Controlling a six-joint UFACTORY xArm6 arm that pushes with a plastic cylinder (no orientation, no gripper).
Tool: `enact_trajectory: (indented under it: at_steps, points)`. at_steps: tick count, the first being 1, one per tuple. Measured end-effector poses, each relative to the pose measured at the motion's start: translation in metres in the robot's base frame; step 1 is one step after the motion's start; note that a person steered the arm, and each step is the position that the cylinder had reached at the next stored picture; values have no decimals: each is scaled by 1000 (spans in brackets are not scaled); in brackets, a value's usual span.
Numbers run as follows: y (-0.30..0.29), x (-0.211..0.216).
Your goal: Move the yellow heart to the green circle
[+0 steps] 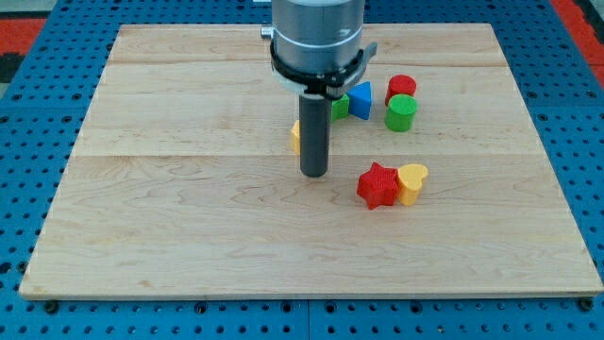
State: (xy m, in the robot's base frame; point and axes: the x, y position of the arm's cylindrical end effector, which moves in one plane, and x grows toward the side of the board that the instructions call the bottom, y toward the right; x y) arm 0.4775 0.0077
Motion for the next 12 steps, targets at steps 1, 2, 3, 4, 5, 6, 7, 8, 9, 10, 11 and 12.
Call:
enact_trajectory:
  at_steps: [1, 2, 3, 4, 5, 6, 7, 8, 9, 10, 11, 12]
  points:
    - [-28, 36]
    - [6, 76]
    - [82, 85]
    - [149, 79]
    - [162, 42]
    - [161, 22]
    - [165, 52]
    - [147, 57]
    - [122, 42]
    - [118, 2]
    - [118, -15]
    - [116, -8]
